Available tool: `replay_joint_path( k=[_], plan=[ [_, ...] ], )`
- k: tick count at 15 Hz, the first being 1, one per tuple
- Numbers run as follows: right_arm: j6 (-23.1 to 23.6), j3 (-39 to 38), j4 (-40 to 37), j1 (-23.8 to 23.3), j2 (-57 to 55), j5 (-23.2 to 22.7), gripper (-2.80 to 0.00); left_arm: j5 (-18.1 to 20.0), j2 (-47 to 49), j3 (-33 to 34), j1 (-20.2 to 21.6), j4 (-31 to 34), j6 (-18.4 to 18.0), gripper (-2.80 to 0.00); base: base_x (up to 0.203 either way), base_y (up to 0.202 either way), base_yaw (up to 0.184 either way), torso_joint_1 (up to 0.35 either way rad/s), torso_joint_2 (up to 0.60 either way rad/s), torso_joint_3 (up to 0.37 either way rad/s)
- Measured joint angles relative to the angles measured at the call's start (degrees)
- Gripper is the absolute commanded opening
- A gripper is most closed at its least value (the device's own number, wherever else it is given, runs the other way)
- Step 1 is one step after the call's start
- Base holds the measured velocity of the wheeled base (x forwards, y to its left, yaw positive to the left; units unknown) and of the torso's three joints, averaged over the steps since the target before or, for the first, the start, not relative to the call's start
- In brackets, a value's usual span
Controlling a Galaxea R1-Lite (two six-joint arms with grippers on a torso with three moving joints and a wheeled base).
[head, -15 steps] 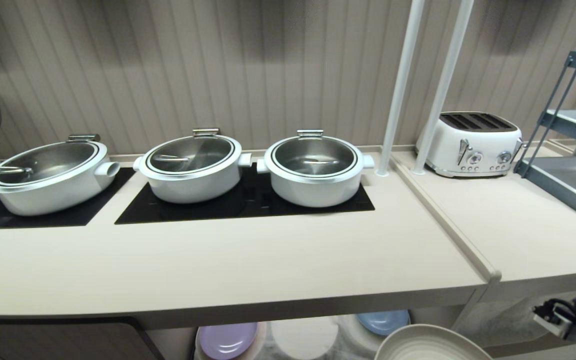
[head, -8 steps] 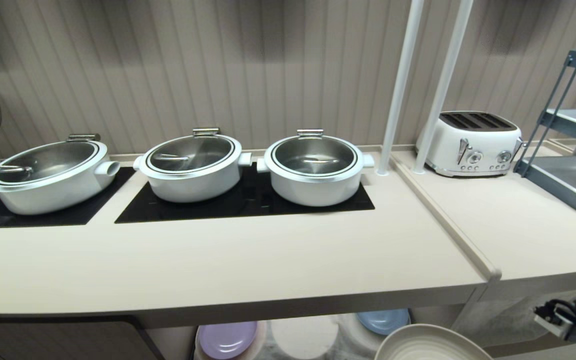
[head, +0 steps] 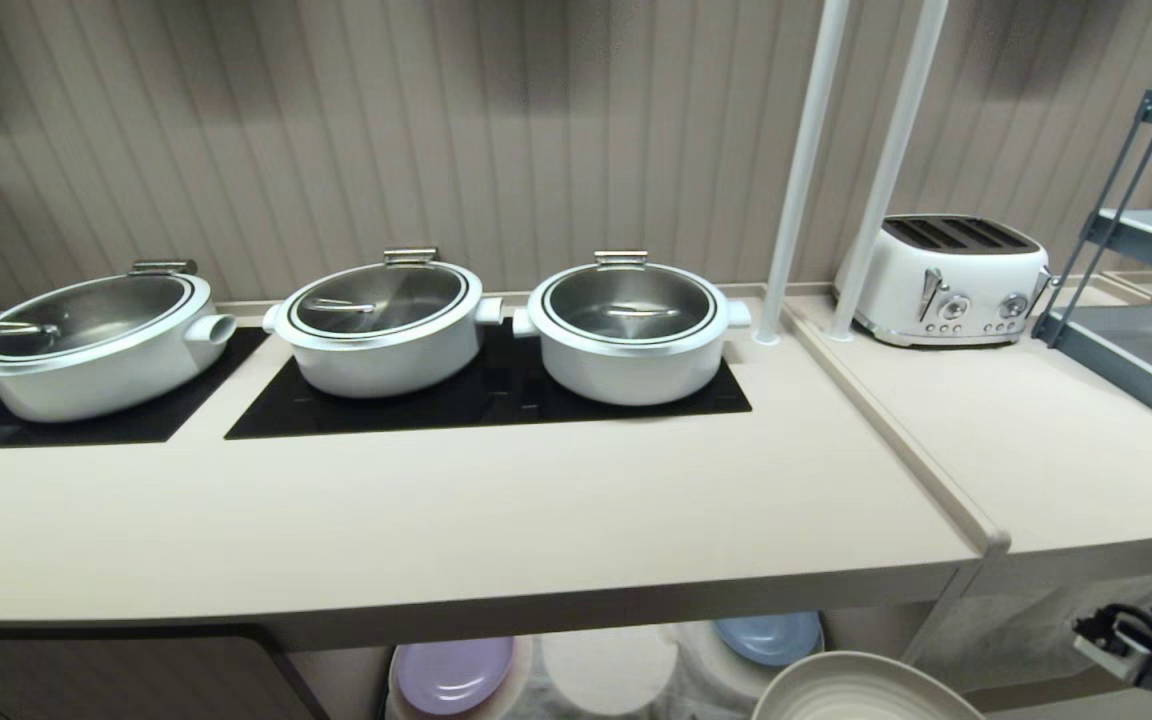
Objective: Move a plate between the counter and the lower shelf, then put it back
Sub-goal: Put the plate in the cupboard
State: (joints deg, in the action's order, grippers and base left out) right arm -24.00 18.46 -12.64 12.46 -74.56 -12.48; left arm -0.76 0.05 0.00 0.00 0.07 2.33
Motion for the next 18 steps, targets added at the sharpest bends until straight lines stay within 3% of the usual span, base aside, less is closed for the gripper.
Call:
replay_joint_path(
  k=[18],
  plan=[
    [-0.8,-2.4,0.0,0.2,3.9,-0.1,-2.8,0.0,0.0,0.0,0.0,0.0,0.0,-2.8,0.0,0.0,0.0,-0.135,0.29,0.149]
  ],
)
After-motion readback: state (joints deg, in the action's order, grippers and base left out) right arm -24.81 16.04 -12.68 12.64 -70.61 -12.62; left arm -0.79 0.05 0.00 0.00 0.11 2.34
